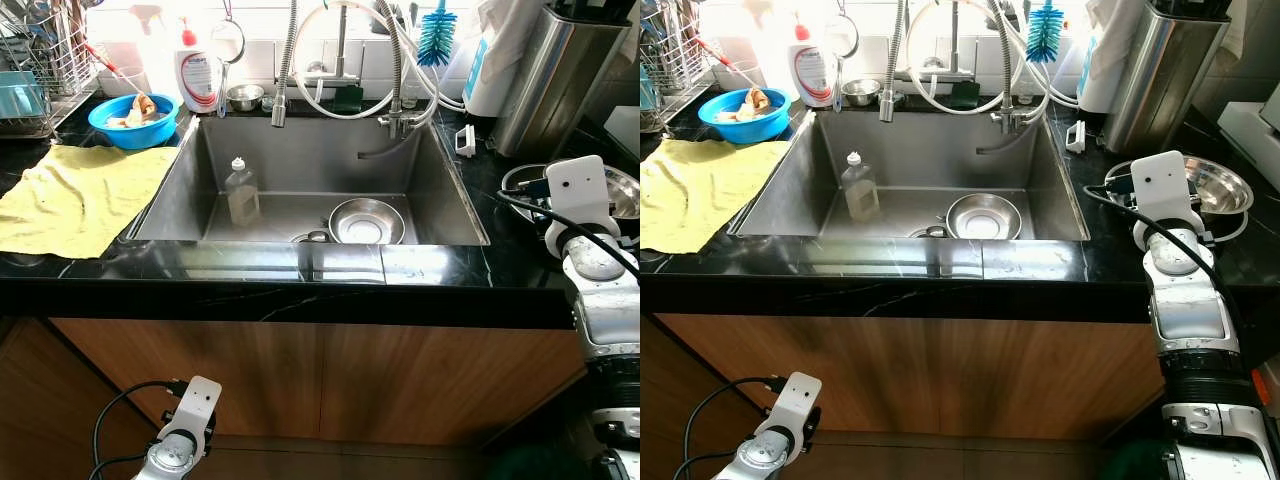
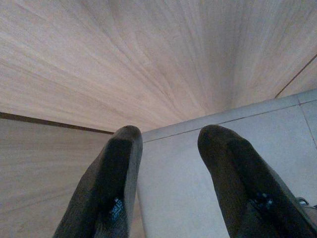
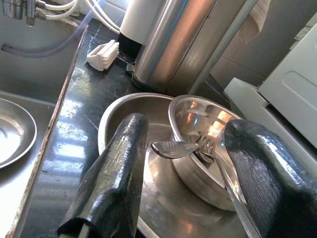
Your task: Kitchen organization
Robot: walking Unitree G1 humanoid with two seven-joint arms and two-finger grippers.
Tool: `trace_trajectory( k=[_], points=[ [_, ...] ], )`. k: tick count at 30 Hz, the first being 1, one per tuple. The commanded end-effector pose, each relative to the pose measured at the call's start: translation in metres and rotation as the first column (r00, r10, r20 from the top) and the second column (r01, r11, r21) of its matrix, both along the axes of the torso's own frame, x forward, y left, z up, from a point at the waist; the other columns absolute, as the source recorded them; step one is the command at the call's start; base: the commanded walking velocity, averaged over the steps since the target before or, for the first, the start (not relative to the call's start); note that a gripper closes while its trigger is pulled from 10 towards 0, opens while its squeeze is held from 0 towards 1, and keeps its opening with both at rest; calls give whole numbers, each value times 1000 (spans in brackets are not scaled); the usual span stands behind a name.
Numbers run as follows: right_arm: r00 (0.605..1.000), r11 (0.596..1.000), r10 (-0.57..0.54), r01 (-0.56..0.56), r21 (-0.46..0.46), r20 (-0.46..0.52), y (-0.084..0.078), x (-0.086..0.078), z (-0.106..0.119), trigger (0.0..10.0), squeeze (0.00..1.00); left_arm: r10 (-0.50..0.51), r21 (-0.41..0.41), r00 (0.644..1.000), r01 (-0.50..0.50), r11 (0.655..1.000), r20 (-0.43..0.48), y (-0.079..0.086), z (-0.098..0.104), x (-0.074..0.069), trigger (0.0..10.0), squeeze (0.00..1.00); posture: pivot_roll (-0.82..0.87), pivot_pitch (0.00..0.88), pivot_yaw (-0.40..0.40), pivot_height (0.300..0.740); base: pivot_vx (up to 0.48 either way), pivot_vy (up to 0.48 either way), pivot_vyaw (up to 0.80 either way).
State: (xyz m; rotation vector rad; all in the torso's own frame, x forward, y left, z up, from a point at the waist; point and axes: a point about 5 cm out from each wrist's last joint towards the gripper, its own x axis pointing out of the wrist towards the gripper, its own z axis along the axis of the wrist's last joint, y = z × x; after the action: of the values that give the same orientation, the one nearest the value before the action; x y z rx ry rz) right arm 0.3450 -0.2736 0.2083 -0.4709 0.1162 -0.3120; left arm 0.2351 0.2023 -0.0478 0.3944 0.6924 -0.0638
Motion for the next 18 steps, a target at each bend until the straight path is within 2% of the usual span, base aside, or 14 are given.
trace_trajectory(
  k=[1, 8, 9, 10, 11, 12, 15, 18],
  points=[
    [1000, 1000, -28, 28, 11, -4, -6, -2, 1, 10000, 0, 5, 4, 1000, -5, 1000, -24, 2, -3, -3, 10000, 0, -58, 0, 12, 740, 0, 0, 0],
    [999, 999, -33, 33, 18, -15, -5, -2, -3, 10000, 0, 5, 3, 1000, -5, 1000, -27, 1, -3, -4, 10000, 0, -57, 0, 11, 740, 0, 0, 0],
    [999, 999, -32, 33, 18, -16, -5, -2, -3, 9765, 0, 4, 3, 1000, -4, 1000, -27, 1, -3, -4, 10000, 0, -57, 0, 11, 740, 0, 0, 0],
    [999, 999, -32, 32, 18, -17, -5, -2, -3, 9020, 0, 5, 4, 1000, -5, 1000, -27, 1, -3, -4, 10000, 0, -57, 0, 11, 740, 0, 0, 0],
    [999, 999, -30, 31, 19, -17, -5, -2, -3, 3412, 0, 5, 5, 1000, -5, 1000, -27, 1, -3, -4, 10000, 0, -57, 0, 11, 740, 0, 0, 0],
    [999, 999, -30, 30, 19, -17, -5, -2, -3, 3412, 0, 5, 5, 1000, -5, 1000, -27, 1, -3, -4, 10000, 0, -57, 0, 11, 740, 0, 0, 0],
    [999, 999, -28, 29, 22, -16, -4, -1, -3, 0, 0, 5, 5, 1000, -5, 1000, -27, 2, -3, -4, 10000, 0, -55, 0, 11, 740, 0, 0, 0],
    [1000, 999, -25, 25, 27, -12, -3, -1, -3, 0, 0, 6, 6, 1000, -6, 1000, -27, 2, -3, -4, 10000, 0, -55, 0, 11, 740, 0, 0, 0]
  ],
)
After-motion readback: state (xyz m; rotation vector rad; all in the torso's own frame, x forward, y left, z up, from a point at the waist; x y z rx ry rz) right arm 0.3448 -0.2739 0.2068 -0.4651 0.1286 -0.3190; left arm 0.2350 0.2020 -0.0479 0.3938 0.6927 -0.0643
